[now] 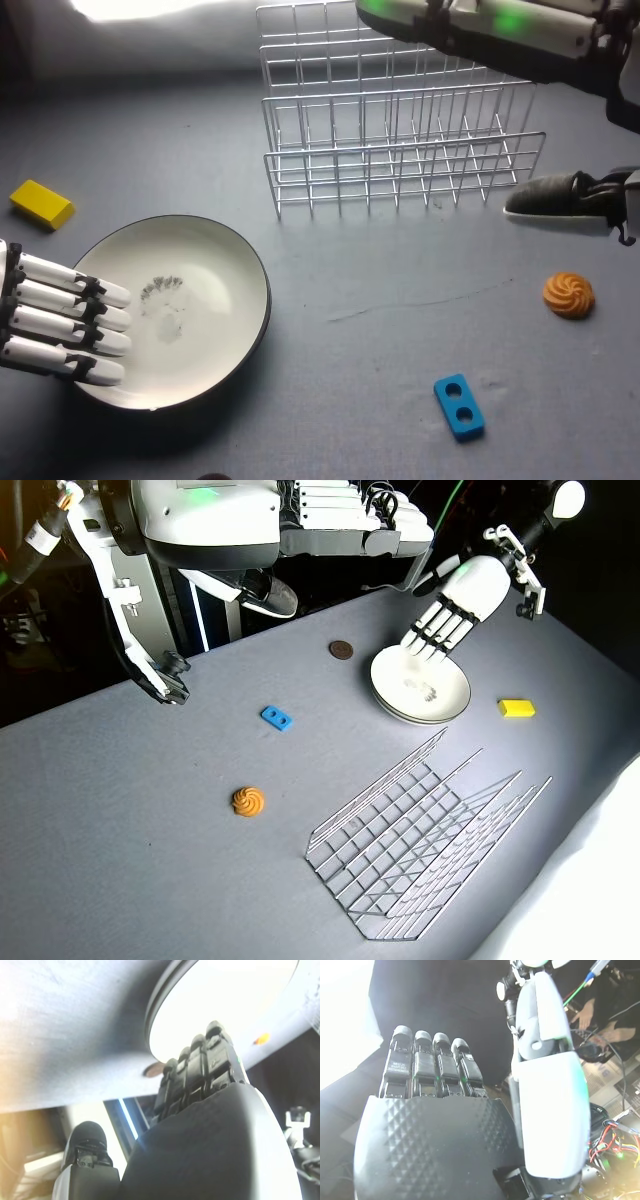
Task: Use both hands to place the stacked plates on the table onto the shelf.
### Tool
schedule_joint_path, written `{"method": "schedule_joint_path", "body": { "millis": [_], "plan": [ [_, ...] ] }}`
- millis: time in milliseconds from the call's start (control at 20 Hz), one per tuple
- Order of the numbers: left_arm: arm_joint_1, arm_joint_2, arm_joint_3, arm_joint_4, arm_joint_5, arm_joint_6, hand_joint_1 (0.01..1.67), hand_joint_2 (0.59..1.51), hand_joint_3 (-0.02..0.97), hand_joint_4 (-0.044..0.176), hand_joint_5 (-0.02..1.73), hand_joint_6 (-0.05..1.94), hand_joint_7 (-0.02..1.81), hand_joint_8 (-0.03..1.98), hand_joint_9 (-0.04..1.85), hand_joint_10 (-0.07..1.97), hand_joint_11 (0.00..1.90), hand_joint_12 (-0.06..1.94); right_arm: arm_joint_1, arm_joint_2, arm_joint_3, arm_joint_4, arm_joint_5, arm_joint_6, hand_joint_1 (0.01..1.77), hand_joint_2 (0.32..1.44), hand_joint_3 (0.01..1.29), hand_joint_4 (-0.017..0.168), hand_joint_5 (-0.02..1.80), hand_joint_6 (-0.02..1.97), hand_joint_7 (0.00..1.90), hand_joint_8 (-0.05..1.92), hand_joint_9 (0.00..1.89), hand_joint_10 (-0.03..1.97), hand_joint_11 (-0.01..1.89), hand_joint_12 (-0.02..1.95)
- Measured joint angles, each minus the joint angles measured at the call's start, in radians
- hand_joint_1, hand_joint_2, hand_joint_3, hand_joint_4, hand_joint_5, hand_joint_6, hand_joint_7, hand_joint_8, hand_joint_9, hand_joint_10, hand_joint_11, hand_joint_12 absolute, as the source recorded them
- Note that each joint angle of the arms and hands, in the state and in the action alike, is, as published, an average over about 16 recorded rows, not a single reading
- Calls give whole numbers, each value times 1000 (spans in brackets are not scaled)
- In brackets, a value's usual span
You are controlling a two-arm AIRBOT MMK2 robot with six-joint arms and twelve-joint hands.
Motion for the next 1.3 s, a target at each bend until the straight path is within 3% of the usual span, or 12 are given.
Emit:
{"method": "schedule_joint_path", "body": {
  "millis": [800,1300],
  "plan": [
    [31,-53,71,-14,52,4,16,1148,22,0,12,-7,13,-10,19,-7,19,7,-73,-21,0,0,44,-150,903,1040,18,1,13,5,11,3,12,-10,20,1],
    [39,-70,67,-20,64,-10,16,1151,22,-5,-6,-11,-5,-10,15,-9,19,7,-107,-80,0,18,-23,-318,844,1038,19,1,14,3,11,3,16,-9,22,133]
  ]
}}
